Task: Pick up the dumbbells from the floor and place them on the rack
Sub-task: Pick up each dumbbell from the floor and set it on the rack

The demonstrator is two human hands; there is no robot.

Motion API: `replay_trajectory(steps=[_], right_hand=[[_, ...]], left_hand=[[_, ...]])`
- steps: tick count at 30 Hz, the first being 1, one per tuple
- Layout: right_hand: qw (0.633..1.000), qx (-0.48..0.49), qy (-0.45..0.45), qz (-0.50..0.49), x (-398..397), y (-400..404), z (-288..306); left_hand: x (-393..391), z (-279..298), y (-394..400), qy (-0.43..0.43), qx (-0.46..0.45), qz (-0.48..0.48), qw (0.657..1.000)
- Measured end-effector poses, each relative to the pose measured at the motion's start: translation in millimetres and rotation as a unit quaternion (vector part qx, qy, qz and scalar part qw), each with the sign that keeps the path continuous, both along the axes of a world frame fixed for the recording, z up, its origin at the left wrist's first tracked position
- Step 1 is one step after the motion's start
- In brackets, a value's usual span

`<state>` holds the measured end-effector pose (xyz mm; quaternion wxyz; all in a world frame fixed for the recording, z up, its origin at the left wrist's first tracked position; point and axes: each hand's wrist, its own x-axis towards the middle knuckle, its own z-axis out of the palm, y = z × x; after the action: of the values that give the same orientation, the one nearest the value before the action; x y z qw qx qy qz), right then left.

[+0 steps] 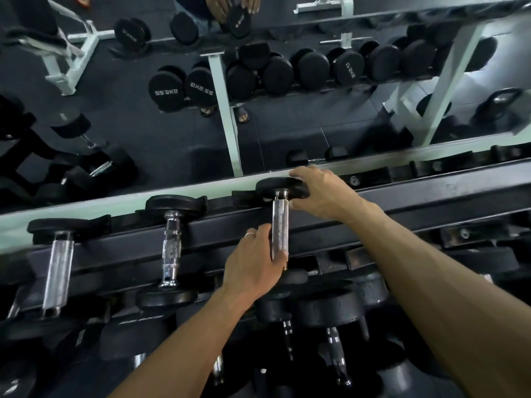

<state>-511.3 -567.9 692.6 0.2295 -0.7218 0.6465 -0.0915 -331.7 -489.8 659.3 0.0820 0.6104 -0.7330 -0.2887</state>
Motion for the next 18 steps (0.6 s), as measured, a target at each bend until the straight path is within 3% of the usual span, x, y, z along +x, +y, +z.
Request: replay_trajectory(steps=[11, 18], right_hand=[[0.995, -0.007, 0.079, -0.063, 31.5, 116.8, 17.1], [0.984, 0.038, 0.101, -0.144, 75.1, 235.8, 8.3]], left_hand=[[48.0, 16.7, 61.8, -0.089, -0.127, -0.198, 0.968], [103.1, 11.1, 133.0, -0.105, -0.118, -0.301, 0.940]])
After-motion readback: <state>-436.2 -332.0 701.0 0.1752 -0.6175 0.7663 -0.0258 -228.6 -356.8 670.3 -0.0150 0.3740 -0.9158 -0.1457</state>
